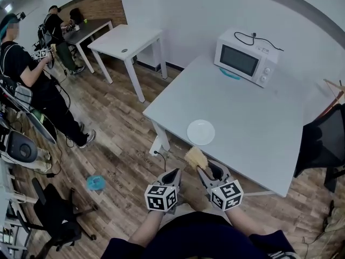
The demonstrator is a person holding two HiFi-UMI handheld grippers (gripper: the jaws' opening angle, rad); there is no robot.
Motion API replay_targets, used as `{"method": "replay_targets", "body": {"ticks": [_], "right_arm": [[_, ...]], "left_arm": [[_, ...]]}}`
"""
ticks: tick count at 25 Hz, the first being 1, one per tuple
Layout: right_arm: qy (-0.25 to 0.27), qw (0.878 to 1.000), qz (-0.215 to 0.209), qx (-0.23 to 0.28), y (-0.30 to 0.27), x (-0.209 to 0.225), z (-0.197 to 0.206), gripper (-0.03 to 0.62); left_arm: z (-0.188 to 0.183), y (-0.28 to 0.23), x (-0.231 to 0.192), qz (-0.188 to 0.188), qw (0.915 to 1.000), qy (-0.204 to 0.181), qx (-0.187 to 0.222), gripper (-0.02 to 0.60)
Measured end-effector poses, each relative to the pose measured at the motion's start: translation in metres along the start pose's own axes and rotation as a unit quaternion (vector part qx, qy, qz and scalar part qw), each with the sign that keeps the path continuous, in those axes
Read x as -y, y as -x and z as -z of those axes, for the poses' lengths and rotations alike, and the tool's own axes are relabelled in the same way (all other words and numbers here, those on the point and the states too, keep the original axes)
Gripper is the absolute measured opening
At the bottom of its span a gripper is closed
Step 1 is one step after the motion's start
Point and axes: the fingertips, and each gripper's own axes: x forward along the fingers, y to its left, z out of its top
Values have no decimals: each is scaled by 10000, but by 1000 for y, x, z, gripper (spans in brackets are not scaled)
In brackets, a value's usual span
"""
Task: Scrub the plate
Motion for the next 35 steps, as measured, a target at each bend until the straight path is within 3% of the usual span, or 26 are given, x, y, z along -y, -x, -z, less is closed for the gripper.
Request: {"method": "replay_targets", "body": {"ticks": [12,22,30,31,33,35], "right_arm": [[-136,9987,484,-6,-12,62,-10,157],[92,9995,291,-112,-55,118,-28,158],[62,9986,333,-414,-91,160,-11,158],[55,9984,329,-466,-96,164,-8,158],[26,9978,314,-578,-104,173,0,158],[-11,9972,291,-691,-111,181,8,158]], "left_arm": [[-19,-45,-27,-43,9998,-38,-181,18],[-36,-104,-47,-202,9994,185,-227,18],[-43,-160,-64,-101,9976,503,-459,20],[-42,-168,-66,-68,9970,575,-517,30],[-37,-185,-69,45,9948,768,-661,142],[-33,-198,-73,70,9928,915,-764,146]]}}
